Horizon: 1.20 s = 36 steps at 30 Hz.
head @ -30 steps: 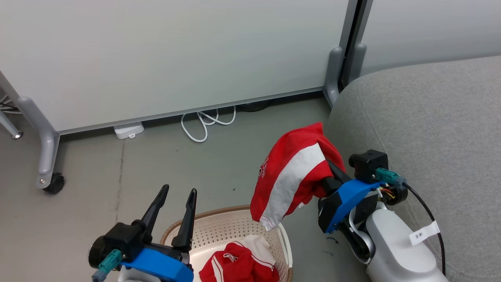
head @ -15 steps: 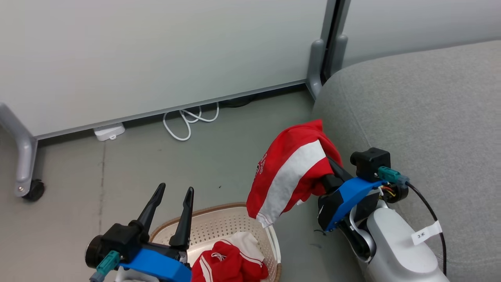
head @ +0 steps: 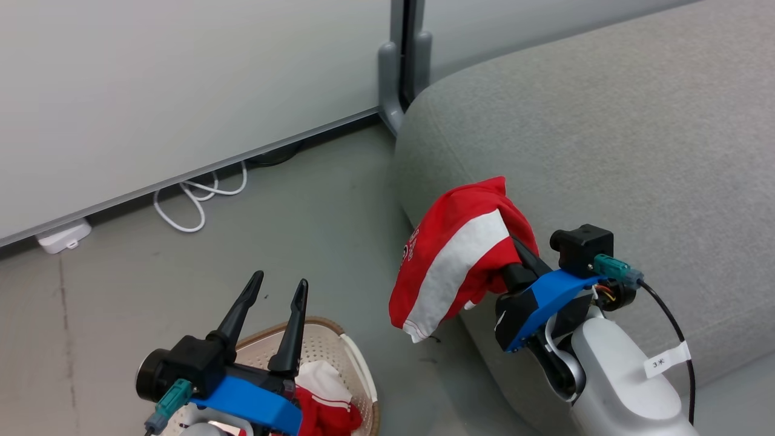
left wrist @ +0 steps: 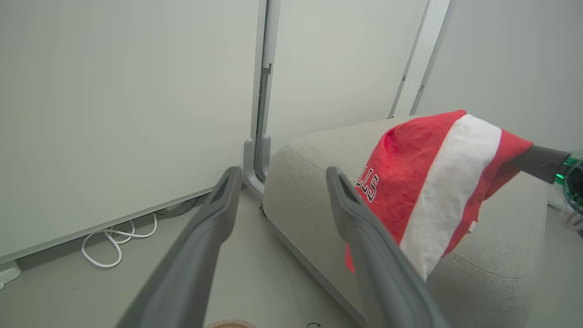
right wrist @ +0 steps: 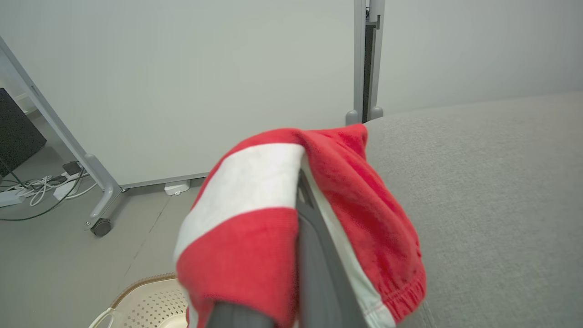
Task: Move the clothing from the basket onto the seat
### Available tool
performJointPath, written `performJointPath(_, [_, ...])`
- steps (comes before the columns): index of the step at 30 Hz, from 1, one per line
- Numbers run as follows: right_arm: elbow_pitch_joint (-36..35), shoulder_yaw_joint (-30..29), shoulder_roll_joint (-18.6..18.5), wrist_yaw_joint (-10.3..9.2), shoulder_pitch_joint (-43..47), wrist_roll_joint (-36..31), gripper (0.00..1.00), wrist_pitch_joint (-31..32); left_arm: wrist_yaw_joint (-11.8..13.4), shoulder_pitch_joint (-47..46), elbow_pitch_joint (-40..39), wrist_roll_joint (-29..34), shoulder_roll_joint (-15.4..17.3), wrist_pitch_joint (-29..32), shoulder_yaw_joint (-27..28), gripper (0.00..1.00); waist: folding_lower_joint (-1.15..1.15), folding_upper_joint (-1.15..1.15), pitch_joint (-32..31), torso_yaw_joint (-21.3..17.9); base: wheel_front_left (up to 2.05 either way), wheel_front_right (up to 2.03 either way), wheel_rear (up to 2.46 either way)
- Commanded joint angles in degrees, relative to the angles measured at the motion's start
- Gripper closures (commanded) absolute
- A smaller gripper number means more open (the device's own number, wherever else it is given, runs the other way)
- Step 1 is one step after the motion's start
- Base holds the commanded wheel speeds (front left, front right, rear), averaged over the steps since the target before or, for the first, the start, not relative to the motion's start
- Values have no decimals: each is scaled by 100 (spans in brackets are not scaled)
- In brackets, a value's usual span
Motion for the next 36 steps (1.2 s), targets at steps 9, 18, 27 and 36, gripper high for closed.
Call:
performJointPath(9, [-4, -15, -8, 3, -7, 115, 100, -137, -13, -143, -49, -5, 156, -29, -46, 0, 0, 0, 195, -889, 0, 0, 0])
performJointPath(18, [15, 39, -7, 3, -1, 200, 100, -217, -14, -209, -56, 18, 211, -29, -97, 0, 0, 0, 296, -1272, 0, 0, 0])
performJointPath(27, [59, -46, -7, 3, -78, 221, 100, -251, -14, -249, -64, 18, 265, -29, -171, 0, 0, 0, 378, -1213, 0, 0, 0])
performJointPath(36, [347, -568, -6, 3, -991, 411, 100, -364, -15, -448, -190, 119, 452, -29, -297, 0, 0, 0, 832, -990, 0, 0, 0])
